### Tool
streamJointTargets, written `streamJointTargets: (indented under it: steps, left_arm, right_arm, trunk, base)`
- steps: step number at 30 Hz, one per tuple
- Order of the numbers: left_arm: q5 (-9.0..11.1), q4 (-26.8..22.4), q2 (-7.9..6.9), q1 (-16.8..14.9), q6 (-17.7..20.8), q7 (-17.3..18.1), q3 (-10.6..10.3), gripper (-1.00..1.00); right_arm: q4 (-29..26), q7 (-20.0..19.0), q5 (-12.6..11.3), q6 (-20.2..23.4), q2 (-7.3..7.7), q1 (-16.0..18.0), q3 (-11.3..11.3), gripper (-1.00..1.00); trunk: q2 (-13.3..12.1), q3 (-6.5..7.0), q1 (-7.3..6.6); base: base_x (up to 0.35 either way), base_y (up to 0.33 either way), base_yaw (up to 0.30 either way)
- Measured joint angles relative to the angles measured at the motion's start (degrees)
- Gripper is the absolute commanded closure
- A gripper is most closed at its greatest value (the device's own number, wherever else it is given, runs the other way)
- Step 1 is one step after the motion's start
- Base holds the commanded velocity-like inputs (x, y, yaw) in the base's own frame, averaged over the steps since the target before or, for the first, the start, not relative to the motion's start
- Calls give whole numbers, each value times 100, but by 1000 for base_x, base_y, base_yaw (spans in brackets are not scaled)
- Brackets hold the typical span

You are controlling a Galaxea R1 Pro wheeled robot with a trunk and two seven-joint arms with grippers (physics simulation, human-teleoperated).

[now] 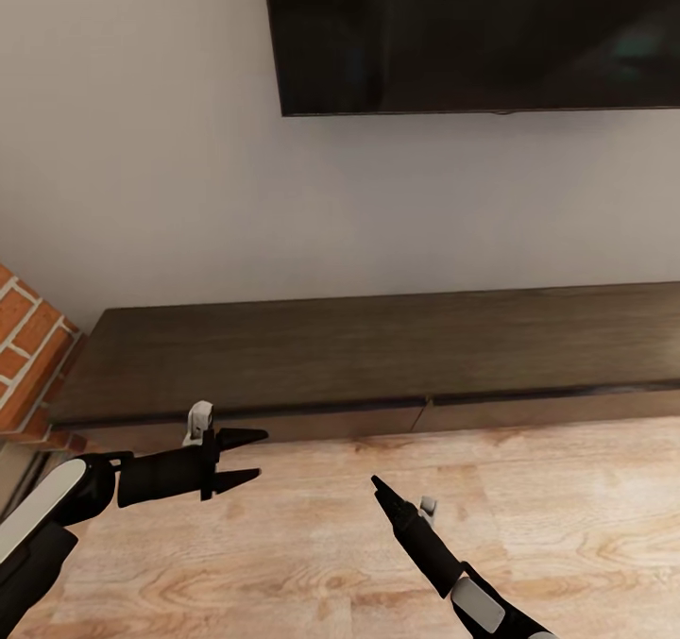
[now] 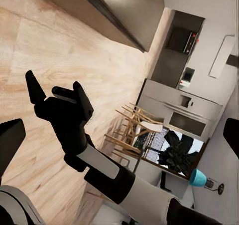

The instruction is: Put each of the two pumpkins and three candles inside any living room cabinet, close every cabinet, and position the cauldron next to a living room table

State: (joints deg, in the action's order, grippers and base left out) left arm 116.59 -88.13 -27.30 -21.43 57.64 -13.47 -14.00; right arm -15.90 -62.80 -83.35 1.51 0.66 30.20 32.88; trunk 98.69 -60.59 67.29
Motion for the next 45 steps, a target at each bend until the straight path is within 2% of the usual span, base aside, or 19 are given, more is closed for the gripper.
streamJointTargets:
  steps: [5, 9, 12, 15, 18, 22, 28, 37, 45]
  left_arm:
    - [288, -265, 2, 125, 1, 2, -8, -100]
    - [374, -376, 1, 181, 7, 3, -10, -100]
    - [391, -423, 3, 198, 9, 9, -13, -100]
    - [429, -434, 4, 204, 9, 11, -17, -100]
    - [631, -438, 1, 211, 9, 11, -18, -100]
    - [735, -439, 0, 214, 10, 11, -17, -100]
    - [763, -439, 0, 214, 10, 11, -17, -100]
    - [765, -437, 0, 224, 9, 6, -31, -100]
    - [719, -405, 0, 385, 10, 2, -58, -100]
  right_arm:
    - [6, 8, -26, 20, 0, 0, -2, -100]
    - [2, 43, -344, 60, 4, 0, 0, -100]
    - [1, 70, -470, 80, 2, 0, 2, -100]
    - [0, 104, -503, 85, 1, 0, 6, -100]
    - [0, 120, -509, 87, 0, 0, 11, -100]
    - [0, 125, -510, 87, 5, 0, 12, -100]
    - [0, 128, -510, 81, 0, 0, 12, -100]
    - [-2, 119, -484, 26, -1, 0, 15, -100]
    - [-8, 116, -462, -17, -4, 0, 18, -100]
  trunk:
    - [201, -90, 110]
    - [361, -162, 198]
    - [481, -215, 264]
    - [523, -234, 286]
    - [523, -234, 286]
    - [642, -287, 352]
    - [882, -395, 483]
    - [884, -396, 484]
    - [884, -396, 483]
  base:
    - [0, 0, 0]
    - [0, 0, 0]
    - [0, 0, 0]
    - [0, 0, 0]
    - [0, 0, 0]
    - [0, 0, 0]
    - [0, 0, 0]
    - [10, 0, 0]
    - [151, -25, 0]
